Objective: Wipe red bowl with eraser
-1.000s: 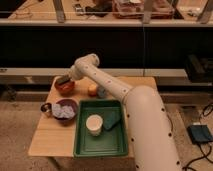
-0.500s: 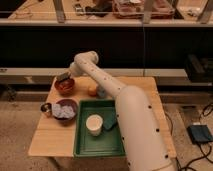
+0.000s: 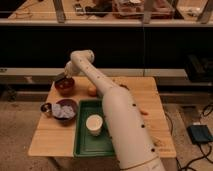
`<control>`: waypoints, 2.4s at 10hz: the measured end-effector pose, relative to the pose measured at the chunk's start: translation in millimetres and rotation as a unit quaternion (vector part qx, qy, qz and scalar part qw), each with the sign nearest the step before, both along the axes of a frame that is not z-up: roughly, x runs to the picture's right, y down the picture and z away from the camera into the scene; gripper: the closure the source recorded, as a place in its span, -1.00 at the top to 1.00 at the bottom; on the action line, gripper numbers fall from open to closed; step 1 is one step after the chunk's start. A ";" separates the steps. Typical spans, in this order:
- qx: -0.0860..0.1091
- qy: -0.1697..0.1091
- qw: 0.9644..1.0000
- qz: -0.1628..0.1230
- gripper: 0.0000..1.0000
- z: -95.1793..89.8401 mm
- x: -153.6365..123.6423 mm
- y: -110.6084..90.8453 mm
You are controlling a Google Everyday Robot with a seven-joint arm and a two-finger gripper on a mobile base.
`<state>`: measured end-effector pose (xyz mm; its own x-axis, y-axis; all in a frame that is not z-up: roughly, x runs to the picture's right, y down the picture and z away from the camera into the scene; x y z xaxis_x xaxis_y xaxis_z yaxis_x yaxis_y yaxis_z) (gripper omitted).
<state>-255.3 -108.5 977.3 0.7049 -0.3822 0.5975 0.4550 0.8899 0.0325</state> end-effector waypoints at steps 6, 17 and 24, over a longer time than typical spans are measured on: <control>-0.004 -0.029 0.998 -0.048 -1.00 -13.3 -18.8 24.1; 0.007 0.008 0.999 -0.052 -1.00 -82.3 61.0 74.3; 0.033 0.030 0.999 0.005 -1.00 -70.4 95.1 42.0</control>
<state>-160.2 -66.5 906.9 0.7425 -0.4115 0.5285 0.4486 0.8914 0.0639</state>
